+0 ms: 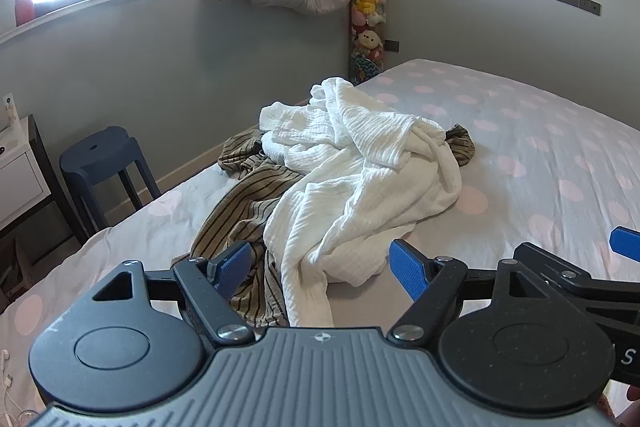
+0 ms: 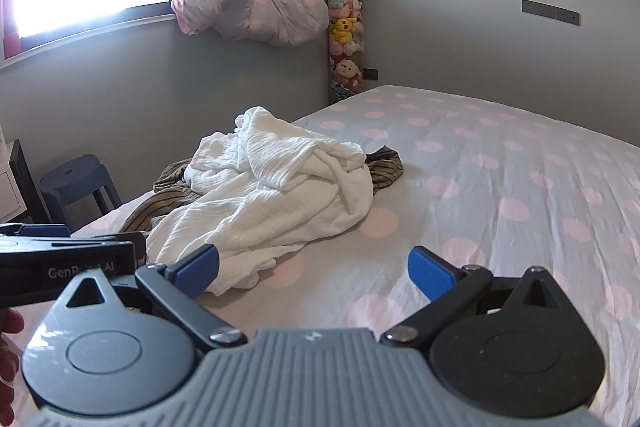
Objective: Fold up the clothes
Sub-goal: 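Approach the crumpled white gauze garment on the bed with both tools open, then grasp the white gauze garment with the right gripper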
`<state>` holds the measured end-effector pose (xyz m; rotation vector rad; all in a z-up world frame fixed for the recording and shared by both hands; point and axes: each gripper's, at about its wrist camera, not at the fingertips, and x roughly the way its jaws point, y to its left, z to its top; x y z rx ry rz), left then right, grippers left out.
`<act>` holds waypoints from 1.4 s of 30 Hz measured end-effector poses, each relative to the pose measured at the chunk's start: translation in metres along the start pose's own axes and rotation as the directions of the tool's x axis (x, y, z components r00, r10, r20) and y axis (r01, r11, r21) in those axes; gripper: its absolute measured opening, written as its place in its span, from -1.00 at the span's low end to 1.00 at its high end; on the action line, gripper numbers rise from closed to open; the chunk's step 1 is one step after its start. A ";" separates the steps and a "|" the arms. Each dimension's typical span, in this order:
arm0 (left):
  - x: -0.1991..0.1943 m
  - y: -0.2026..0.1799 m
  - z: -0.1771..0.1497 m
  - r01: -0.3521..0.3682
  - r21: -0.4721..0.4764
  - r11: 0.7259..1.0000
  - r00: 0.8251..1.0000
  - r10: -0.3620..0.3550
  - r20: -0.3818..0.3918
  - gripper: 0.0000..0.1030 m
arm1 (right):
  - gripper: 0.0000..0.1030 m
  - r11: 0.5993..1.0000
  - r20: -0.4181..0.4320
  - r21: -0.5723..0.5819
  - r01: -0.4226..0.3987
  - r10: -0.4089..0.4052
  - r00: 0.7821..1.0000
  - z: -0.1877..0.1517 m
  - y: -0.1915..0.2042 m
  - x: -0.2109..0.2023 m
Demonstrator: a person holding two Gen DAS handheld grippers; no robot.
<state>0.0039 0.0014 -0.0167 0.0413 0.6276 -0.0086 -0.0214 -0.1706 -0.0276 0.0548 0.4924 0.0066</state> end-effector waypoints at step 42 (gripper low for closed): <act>0.172 0.042 0.021 0.043 -0.067 0.997 0.981 -0.055 -0.185 0.15 | 0.41 0.960 -0.235 -0.117 -0.256 0.224 0.946 0.040 0.015 0.211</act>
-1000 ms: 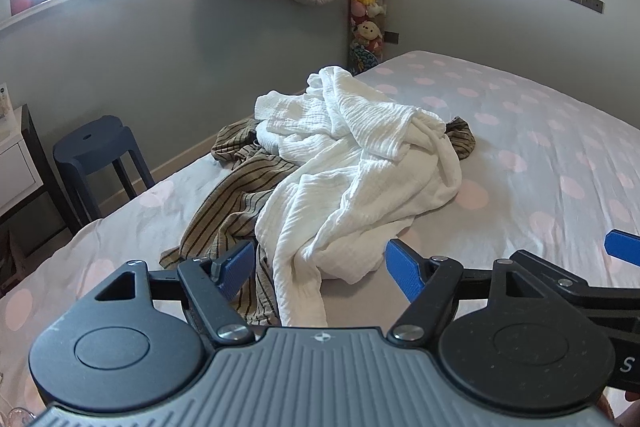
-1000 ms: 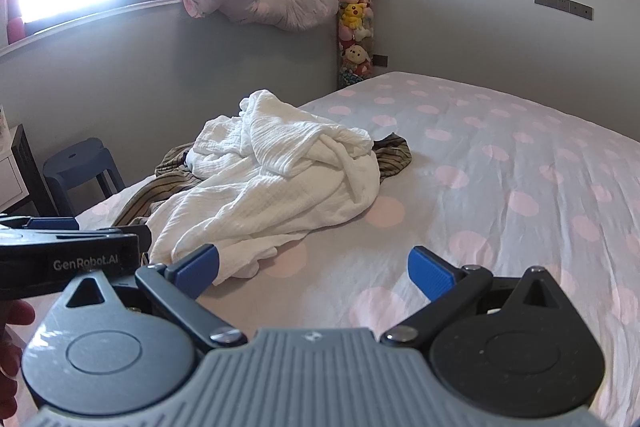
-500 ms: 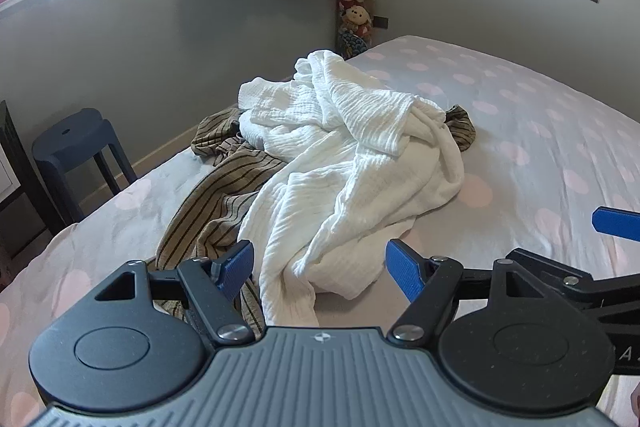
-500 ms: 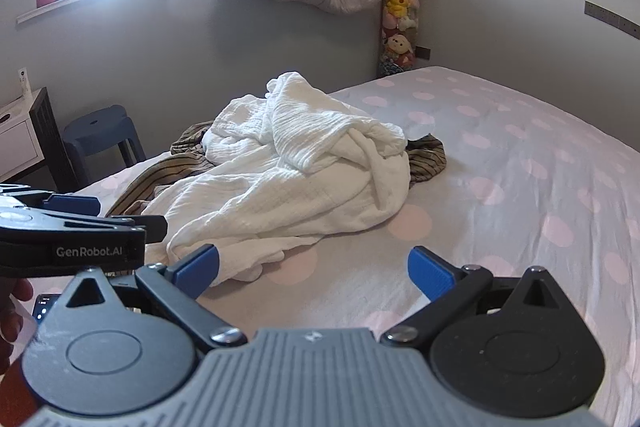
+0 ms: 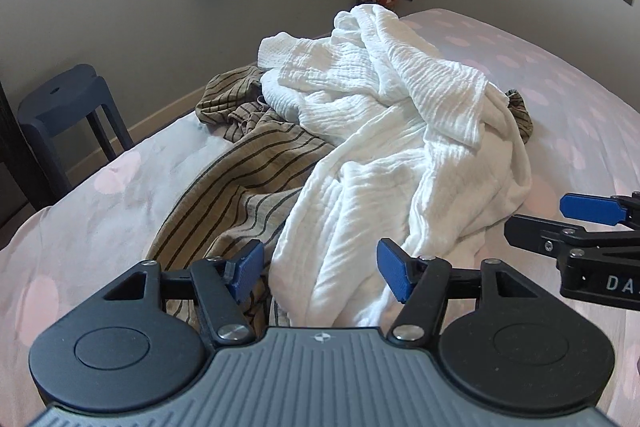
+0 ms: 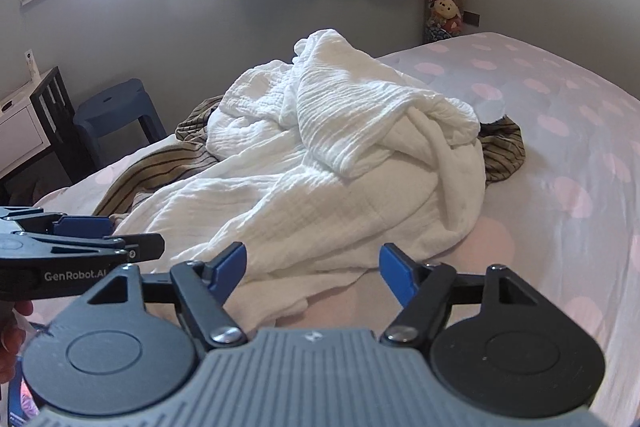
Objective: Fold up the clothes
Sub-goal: 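Grasp the white gauze garment with the right gripper, then lift the white garment with the right gripper while the left gripper grasps another edge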
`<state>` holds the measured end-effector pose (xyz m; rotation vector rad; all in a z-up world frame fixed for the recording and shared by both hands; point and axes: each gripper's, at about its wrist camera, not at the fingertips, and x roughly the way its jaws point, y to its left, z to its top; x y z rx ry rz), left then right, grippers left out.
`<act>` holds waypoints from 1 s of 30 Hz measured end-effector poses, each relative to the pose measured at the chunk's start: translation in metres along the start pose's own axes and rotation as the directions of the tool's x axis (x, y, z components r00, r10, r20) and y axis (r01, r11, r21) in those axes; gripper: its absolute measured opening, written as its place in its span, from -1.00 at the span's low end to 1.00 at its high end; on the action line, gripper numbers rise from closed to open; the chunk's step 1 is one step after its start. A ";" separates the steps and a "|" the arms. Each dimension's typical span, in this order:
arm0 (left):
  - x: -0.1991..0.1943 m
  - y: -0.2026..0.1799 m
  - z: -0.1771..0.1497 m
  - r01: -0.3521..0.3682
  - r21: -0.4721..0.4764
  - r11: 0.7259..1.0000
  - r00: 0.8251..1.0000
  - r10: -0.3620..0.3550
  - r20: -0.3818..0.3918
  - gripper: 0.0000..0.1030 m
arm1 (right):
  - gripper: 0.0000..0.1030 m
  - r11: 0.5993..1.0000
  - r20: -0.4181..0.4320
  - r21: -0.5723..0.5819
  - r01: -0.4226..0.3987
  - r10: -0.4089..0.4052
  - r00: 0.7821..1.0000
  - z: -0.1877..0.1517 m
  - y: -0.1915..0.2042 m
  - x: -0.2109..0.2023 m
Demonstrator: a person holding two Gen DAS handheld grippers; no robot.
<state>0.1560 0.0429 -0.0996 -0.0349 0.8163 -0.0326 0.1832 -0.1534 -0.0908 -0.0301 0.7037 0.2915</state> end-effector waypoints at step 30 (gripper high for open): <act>-0.001 -0.057 0.029 0.030 0.067 0.997 1.000 -0.030 -0.001 -0.06 | -0.93 0.935 0.242 0.207 0.287 -0.334 0.911 0.009 -0.085 -0.083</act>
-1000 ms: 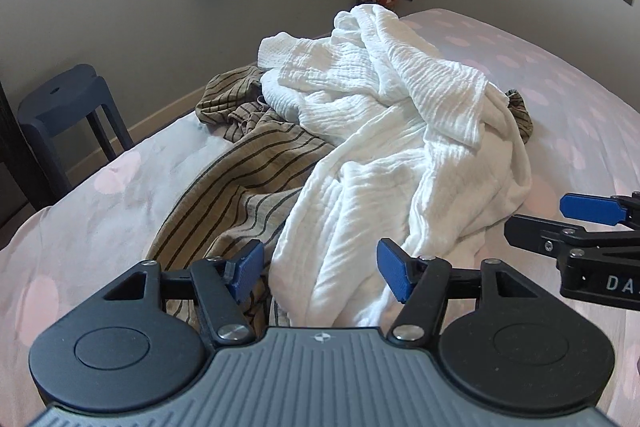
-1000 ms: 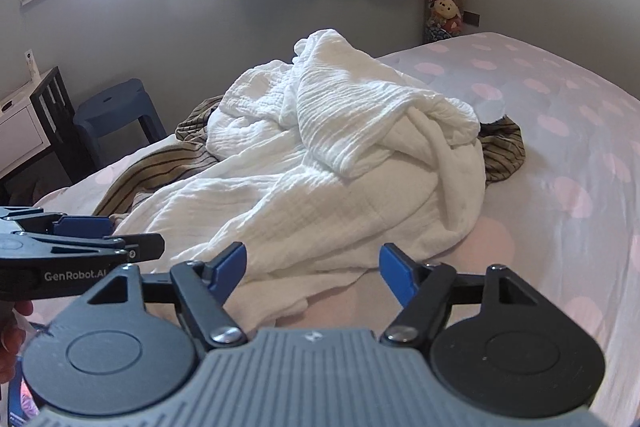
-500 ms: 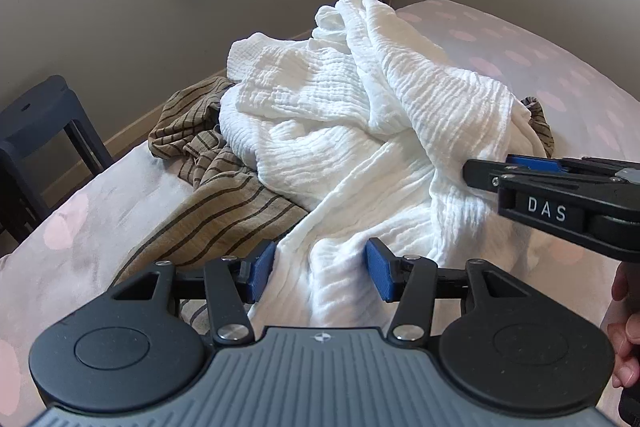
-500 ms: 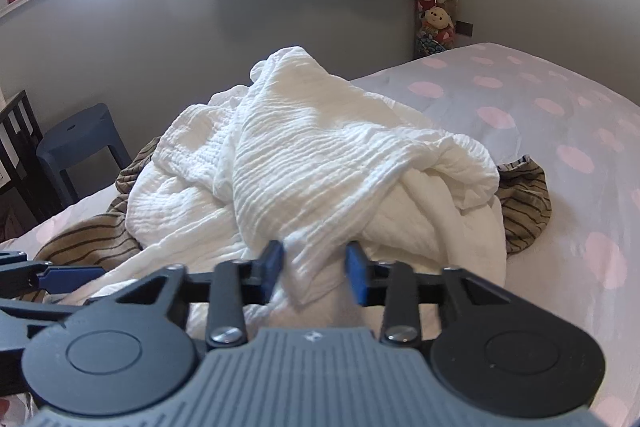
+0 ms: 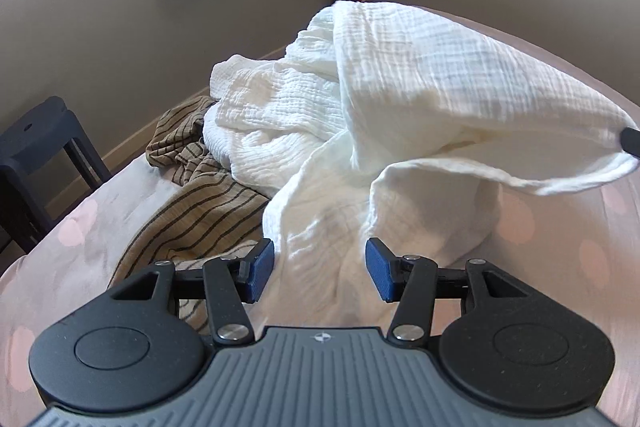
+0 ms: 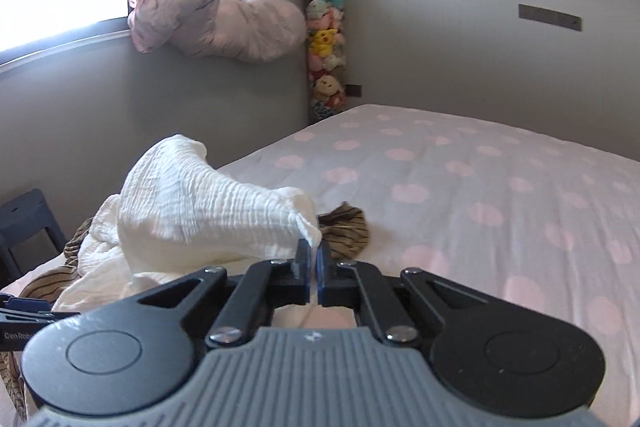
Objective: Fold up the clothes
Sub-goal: 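Lift the white garment with the right gripper while the left gripper grasps another edge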
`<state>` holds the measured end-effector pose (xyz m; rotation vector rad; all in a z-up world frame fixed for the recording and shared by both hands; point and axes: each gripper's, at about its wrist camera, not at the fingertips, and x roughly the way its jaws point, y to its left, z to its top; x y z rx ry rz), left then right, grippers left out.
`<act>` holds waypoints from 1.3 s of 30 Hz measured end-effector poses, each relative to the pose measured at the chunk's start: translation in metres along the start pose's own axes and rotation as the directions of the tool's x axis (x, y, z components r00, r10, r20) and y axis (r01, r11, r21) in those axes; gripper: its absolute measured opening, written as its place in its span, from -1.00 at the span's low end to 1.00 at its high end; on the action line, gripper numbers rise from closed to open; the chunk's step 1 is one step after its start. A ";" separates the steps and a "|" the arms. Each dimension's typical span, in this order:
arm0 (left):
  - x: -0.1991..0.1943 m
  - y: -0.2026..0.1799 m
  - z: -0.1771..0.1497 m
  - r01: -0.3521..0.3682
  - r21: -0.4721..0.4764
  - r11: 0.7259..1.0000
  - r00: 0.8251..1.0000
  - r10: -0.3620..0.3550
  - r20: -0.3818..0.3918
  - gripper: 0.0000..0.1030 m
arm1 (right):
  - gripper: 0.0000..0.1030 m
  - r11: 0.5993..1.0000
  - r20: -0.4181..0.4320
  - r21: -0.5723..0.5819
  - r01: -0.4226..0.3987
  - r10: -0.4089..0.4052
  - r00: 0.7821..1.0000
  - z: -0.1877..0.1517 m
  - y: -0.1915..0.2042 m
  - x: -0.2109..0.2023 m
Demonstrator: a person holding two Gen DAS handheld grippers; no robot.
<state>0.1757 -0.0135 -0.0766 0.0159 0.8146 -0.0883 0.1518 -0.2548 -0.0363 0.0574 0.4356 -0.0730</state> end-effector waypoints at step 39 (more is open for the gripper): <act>-0.019 -0.111 -0.023 0.174 0.136 0.975 0.972 -0.148 -0.184 0.21 | 0.48 0.987 -0.250 -0.029 0.157 -0.160 0.955 -0.079 -0.075 -0.104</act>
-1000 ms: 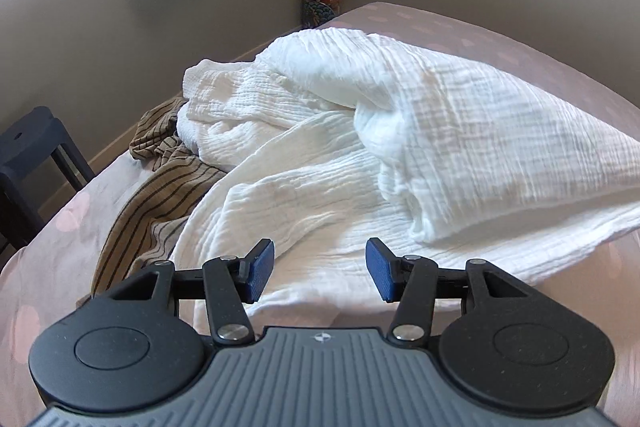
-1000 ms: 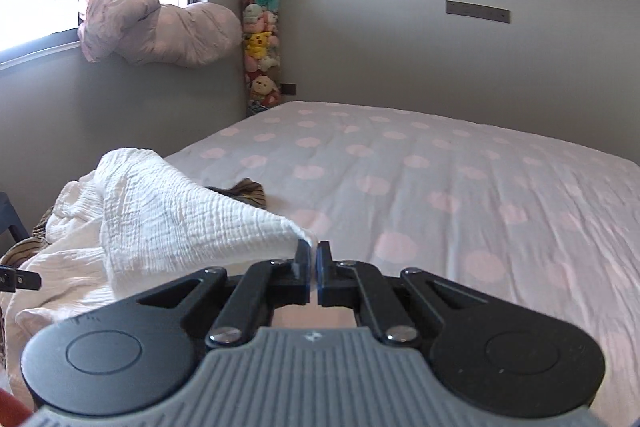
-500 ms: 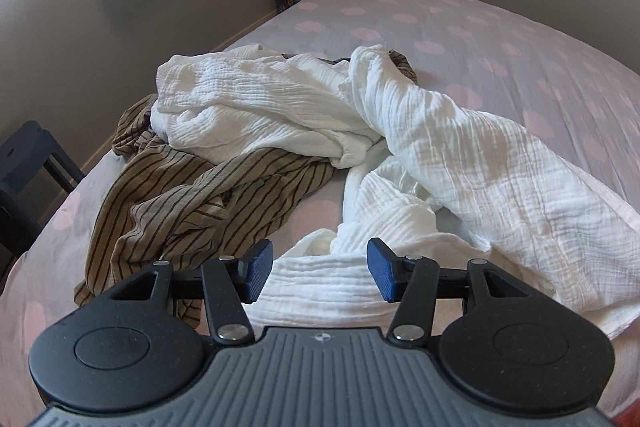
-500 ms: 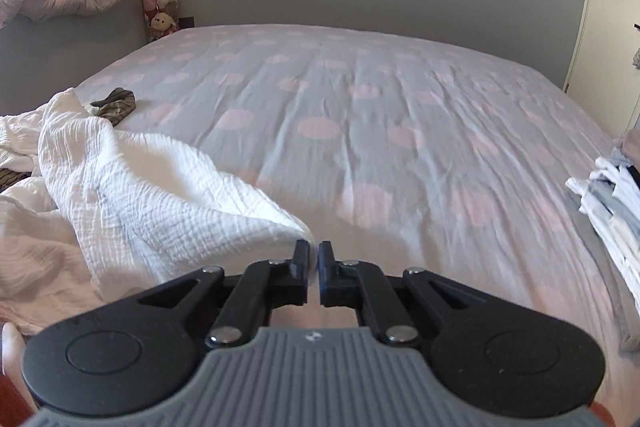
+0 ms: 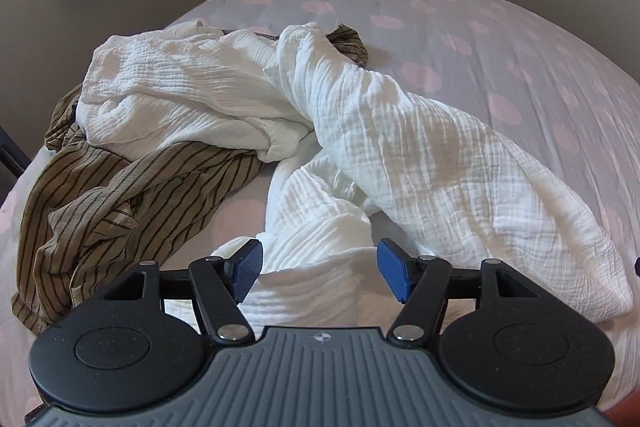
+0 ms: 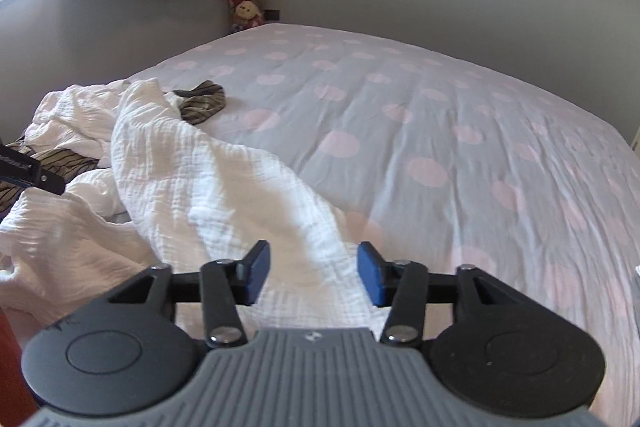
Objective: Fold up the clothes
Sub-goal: 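Lift the white garment with the right gripper while the left gripper grasps another edge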
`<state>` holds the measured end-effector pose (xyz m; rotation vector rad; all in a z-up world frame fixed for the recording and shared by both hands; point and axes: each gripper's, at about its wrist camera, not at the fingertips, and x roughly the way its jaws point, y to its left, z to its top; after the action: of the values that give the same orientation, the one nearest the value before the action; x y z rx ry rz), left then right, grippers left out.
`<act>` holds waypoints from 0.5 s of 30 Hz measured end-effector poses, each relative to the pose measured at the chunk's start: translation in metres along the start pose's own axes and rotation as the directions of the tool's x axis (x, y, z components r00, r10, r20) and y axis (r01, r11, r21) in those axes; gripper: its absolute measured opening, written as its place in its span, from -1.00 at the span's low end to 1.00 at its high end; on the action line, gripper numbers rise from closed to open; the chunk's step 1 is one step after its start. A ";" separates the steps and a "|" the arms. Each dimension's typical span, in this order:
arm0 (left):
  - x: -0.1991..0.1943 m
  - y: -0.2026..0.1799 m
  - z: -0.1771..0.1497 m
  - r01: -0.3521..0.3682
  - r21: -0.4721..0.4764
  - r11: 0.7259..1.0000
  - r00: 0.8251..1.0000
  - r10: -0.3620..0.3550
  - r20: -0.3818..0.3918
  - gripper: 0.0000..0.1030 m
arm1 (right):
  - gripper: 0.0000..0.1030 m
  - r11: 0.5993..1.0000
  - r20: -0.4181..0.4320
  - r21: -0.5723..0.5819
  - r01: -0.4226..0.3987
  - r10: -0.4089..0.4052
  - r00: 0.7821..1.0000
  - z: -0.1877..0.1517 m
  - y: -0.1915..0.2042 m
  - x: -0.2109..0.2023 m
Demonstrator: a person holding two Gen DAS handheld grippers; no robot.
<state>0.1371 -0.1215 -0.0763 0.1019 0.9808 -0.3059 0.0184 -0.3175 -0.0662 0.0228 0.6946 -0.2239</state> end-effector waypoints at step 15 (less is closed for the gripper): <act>0.087 0.031 0.004 -0.064 -0.157 0.985 0.989 0.042 -0.143 0.32 | 0.59 0.987 -0.167 -0.097 -0.125 0.108 0.980 0.037 0.065 0.124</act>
<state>0.1947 -0.1110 -0.1484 0.0015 1.1355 -0.1706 0.1481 -0.2820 -0.1201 -0.0212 0.8629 -0.0717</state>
